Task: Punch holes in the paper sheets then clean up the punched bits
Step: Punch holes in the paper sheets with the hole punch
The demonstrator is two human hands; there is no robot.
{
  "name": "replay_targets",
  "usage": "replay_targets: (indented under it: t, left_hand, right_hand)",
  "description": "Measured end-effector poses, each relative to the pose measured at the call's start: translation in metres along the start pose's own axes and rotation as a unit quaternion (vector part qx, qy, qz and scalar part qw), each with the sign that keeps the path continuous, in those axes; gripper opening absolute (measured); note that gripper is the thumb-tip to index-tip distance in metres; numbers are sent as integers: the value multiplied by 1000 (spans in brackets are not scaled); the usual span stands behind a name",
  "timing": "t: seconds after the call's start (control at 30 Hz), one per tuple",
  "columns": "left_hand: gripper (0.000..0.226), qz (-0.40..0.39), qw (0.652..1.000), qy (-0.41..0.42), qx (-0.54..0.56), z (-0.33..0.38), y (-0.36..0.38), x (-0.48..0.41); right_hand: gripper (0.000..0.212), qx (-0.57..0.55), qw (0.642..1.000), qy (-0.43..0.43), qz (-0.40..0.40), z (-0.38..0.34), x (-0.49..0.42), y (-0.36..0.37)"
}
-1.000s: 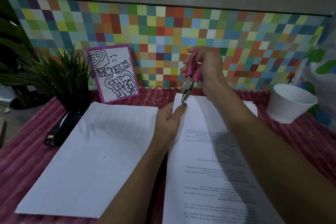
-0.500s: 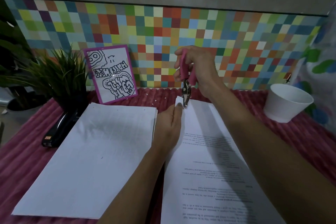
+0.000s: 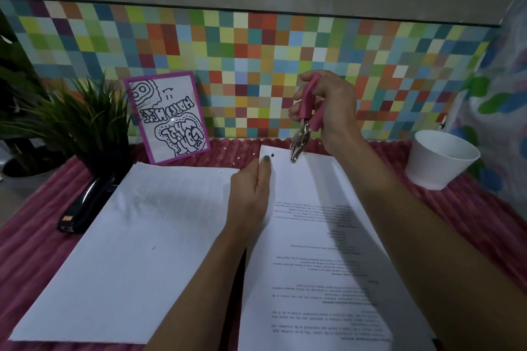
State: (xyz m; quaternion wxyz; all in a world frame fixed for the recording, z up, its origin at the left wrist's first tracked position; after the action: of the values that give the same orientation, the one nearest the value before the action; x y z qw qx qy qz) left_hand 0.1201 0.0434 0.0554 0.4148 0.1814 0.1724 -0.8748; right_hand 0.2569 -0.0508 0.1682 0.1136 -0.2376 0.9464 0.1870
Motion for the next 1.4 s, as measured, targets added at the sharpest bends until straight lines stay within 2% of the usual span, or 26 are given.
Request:
replay_targets:
  t: [0.33, 0.53, 0.93, 1.4]
  left_hand:
    - [41, -4, 999, 1, 39, 4, 4, 4]
    - [43, -9, 999, -3, 39, 5, 6, 5]
    - [42, 0, 999, -5, 48, 3, 5, 4]
    - [42, 0, 999, -5, 36, 2, 5, 4]
  right_hand:
    - [17, 22, 999, -2, 36, -1, -6, -4]
    - [22, 44, 998, 20, 45, 3, -7, -8]
    - [21, 83, 994, 11, 64, -3, -11, -22]
    - [22, 52, 995, -1, 87, 0, -13, -34]
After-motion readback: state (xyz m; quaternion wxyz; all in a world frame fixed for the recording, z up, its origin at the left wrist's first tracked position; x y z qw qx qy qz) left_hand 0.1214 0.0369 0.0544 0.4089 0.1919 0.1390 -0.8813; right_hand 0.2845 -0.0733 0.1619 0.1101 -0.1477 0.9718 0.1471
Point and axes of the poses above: each hand's wrist, its own x-axis away from the middle knuckle, its own y-axis out of the palm, z = x × y, the point moved 10 cm from there along -x, towards the middle knuckle, and after that the axes turned 2 degrees about z, right-handed, at the moved point
